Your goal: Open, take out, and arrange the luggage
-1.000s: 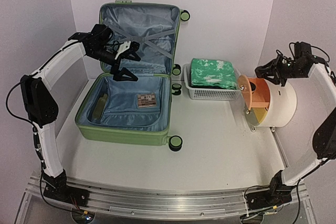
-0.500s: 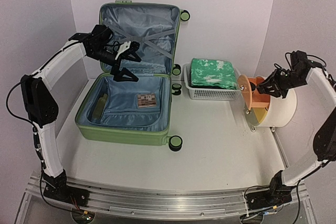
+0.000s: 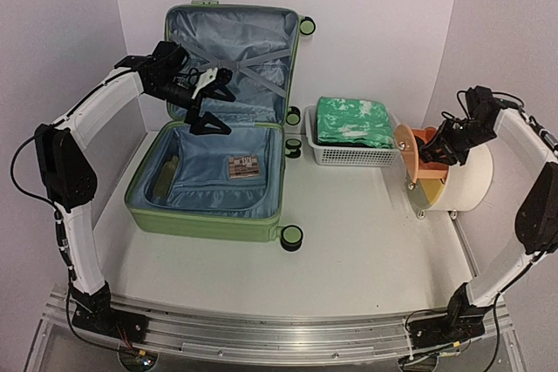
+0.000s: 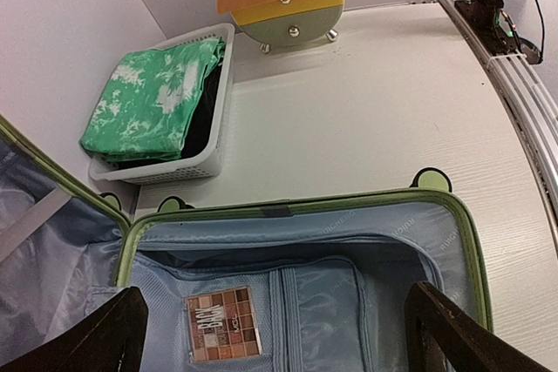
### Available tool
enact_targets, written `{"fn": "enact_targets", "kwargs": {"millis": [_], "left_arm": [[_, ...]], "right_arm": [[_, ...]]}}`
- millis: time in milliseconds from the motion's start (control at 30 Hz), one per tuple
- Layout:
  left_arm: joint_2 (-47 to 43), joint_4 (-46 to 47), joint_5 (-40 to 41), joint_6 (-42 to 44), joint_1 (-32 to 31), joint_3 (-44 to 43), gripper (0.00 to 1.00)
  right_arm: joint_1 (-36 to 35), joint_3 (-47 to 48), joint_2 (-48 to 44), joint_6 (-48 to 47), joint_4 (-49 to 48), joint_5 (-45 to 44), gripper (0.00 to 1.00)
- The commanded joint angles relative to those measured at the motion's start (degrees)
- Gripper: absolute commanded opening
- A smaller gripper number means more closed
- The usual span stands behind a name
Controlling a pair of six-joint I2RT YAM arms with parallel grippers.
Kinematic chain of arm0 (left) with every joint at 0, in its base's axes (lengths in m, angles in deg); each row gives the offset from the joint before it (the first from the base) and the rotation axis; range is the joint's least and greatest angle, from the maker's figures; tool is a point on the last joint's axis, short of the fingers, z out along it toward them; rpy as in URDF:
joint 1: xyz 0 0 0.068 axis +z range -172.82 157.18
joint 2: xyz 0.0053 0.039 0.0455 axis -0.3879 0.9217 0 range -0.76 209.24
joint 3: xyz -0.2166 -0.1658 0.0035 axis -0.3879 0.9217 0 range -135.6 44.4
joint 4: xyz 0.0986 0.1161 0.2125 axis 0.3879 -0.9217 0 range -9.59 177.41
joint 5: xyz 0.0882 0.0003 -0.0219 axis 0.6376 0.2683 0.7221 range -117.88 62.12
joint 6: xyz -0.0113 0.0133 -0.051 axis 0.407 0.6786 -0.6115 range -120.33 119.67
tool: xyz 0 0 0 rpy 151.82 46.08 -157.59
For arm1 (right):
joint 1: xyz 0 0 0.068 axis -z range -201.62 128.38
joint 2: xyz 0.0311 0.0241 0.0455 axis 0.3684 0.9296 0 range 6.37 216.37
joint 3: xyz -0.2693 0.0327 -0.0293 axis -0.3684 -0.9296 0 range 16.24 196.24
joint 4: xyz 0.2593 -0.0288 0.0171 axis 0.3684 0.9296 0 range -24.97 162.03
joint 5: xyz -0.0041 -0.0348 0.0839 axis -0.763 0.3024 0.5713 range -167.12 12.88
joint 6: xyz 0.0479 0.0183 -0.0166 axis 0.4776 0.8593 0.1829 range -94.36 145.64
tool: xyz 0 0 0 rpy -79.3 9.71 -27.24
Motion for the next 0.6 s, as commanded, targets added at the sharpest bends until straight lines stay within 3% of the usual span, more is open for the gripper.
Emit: {"fn": "enact_targets", "kwargs": {"millis": [0,367,567], "left_arm": [[-1.6,2.0,-1.4,-0.8,0.0,0.3,1.00],[-1.7,2.8,-1.3,-1.1,0.0,0.5,1.00],[-1.7,3.1,-1.4,-1.2,0.0,0.3,1.00]], "right_arm": [[-1.3,2.9,2.5,-1.0,-0.4,-1.7,0.02],[-3.3,4.5,6.0,-0.7,-1.0,-1.5,0.11],[-3.3,4.7,7.0,-1.3,-1.0,-3.2,0.31]]}}
